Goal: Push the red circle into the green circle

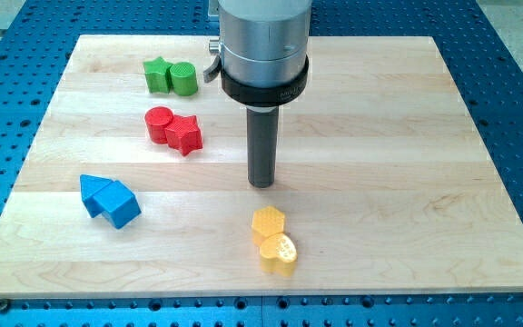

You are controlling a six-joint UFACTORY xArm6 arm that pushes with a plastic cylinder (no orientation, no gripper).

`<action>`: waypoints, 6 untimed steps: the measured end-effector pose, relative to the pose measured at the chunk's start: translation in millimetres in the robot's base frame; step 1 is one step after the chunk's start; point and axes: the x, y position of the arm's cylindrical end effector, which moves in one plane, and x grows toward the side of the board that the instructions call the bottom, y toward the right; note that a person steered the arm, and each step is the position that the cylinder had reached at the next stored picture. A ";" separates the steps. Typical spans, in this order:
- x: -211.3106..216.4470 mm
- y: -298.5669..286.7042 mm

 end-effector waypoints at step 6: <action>-21.7 -122.9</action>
